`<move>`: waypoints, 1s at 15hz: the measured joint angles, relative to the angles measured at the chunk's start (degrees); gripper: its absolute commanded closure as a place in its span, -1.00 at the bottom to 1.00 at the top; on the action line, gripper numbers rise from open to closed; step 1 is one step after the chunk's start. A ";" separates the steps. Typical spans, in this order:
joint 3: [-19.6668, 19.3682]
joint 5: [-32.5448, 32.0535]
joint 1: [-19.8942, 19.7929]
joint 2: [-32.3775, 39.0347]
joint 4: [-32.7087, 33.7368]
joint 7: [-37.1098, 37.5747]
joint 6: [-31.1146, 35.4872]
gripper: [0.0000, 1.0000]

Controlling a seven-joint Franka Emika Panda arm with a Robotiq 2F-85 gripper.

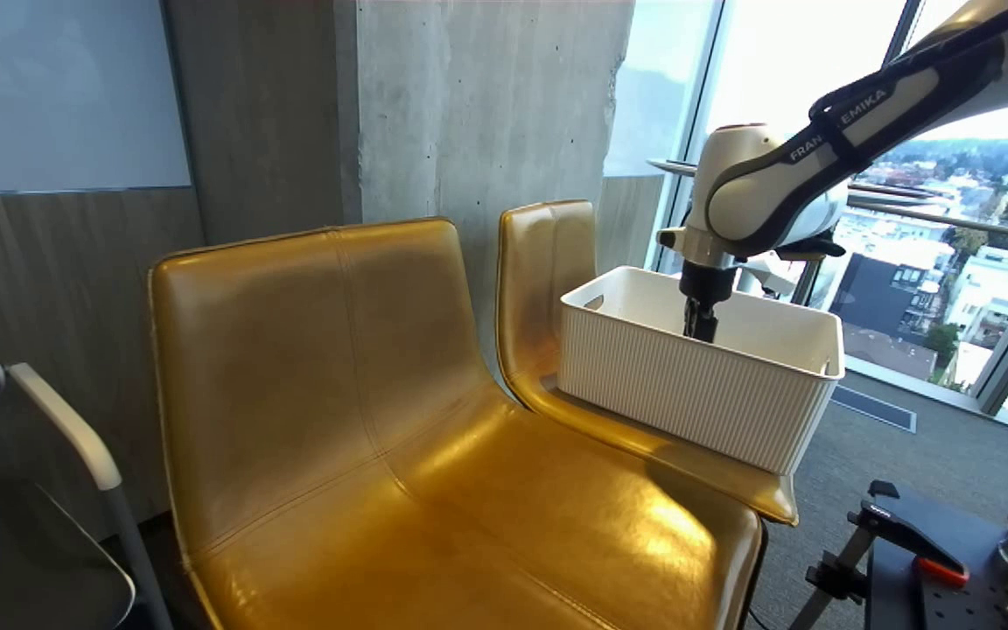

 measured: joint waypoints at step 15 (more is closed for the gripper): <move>-3.17 -14.43 2.94 5.58 -0.76 0.02 4.84 -1.00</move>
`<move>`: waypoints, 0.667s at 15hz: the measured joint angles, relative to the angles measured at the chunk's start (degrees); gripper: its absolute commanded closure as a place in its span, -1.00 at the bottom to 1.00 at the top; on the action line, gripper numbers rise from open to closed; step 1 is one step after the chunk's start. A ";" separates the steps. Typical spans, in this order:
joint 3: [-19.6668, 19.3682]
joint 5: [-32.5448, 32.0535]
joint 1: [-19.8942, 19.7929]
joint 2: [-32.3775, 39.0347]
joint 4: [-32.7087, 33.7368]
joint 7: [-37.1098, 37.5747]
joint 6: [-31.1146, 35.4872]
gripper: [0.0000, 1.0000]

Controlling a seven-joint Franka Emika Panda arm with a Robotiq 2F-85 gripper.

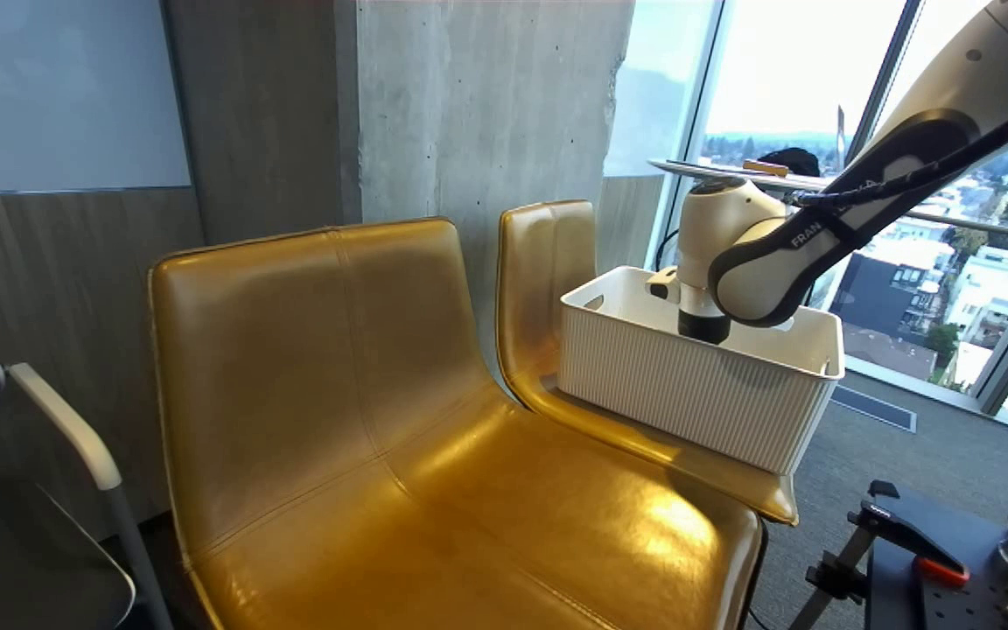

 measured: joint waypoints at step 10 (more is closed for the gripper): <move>-0.21 0.00 -0.41 1.65 0.11 0.19 0.00 -0.17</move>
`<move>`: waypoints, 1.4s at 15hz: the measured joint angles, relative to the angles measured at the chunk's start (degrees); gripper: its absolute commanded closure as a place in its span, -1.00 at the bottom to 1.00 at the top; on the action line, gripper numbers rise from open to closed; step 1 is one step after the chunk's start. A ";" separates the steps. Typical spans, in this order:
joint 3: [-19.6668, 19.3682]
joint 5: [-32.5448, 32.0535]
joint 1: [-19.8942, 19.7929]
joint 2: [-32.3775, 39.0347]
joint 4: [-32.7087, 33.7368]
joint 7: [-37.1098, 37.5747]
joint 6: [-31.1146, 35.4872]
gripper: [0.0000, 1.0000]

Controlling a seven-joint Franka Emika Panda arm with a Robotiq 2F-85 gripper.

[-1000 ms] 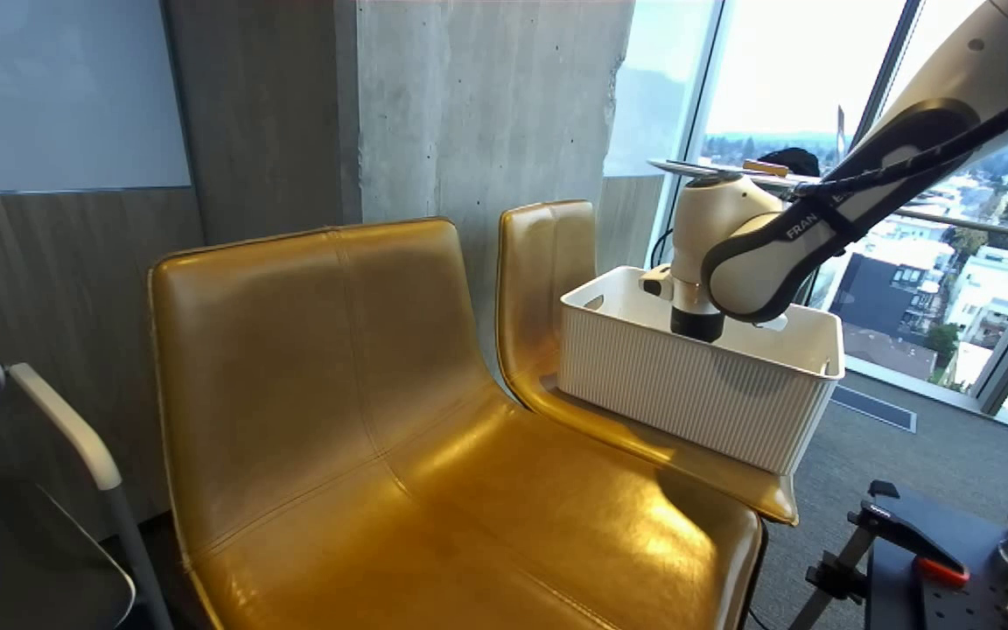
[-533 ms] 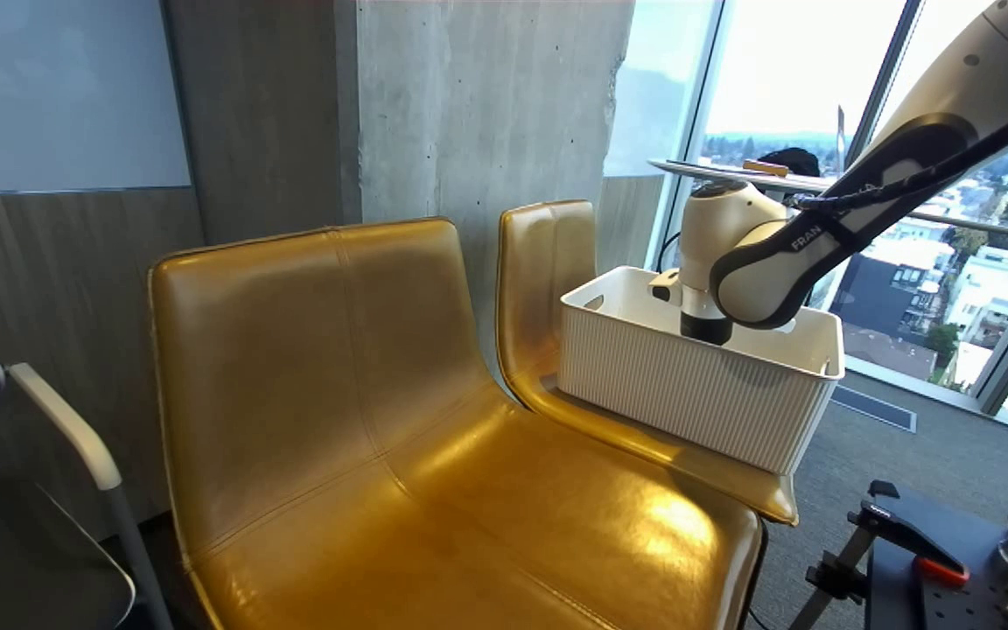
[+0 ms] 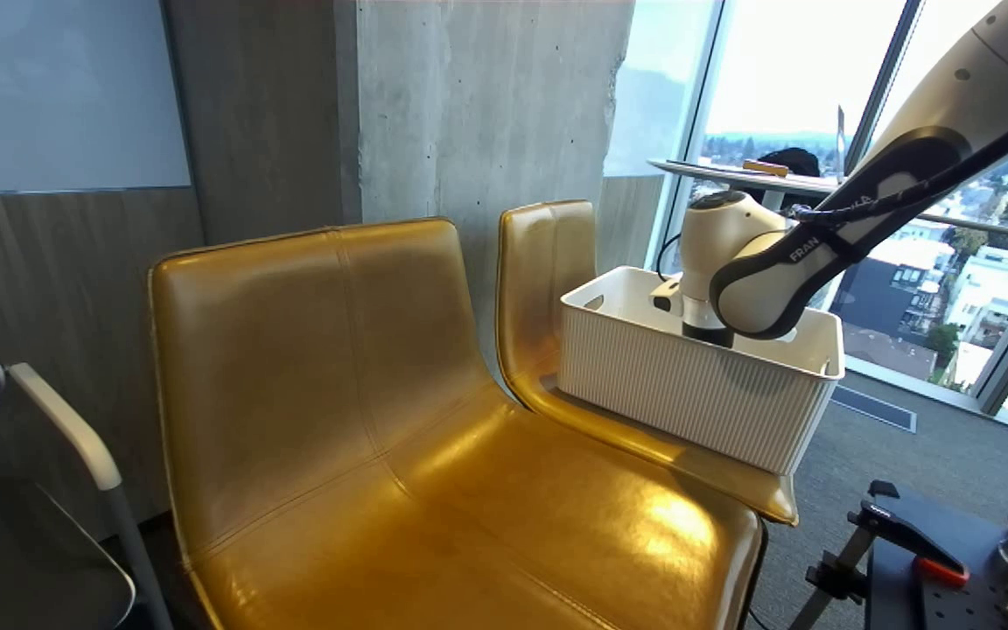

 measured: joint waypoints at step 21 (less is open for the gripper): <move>0.00 0.09 0.05 -5.90 -0.57 2.99 -0.50 1.00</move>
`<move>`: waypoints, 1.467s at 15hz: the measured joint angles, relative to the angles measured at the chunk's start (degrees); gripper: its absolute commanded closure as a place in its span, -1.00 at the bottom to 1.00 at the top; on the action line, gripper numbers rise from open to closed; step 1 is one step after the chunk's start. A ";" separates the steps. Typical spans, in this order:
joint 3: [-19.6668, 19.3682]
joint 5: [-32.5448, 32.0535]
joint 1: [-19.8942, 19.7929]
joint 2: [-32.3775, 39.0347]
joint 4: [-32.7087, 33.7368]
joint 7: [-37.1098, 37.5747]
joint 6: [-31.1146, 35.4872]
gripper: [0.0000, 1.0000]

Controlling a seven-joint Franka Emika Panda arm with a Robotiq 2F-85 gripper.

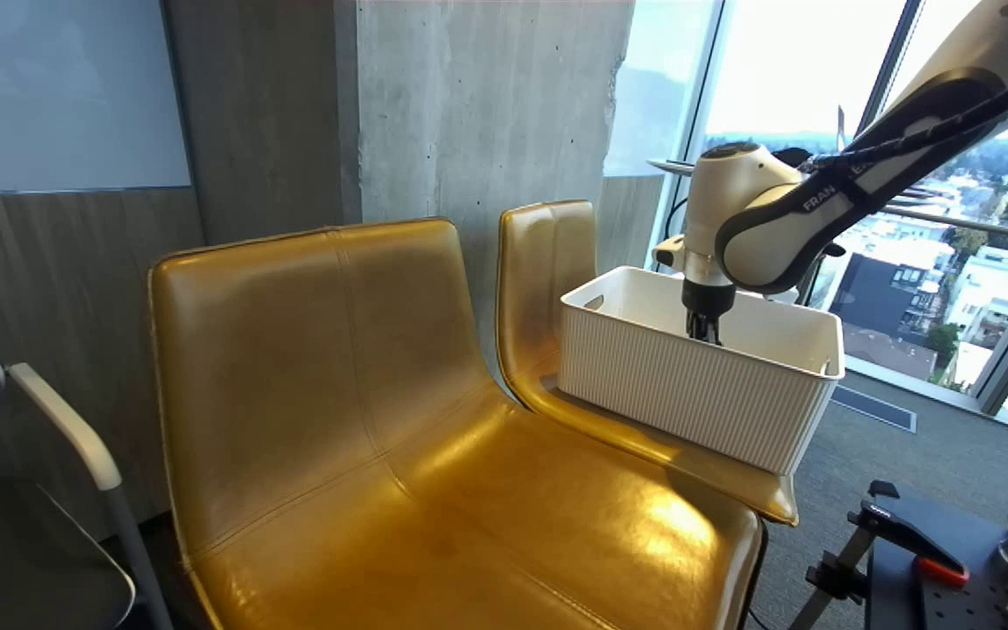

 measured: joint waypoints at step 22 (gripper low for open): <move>8.48 -11.24 19.63 -35.15 7.17 19.60 -25.89 1.00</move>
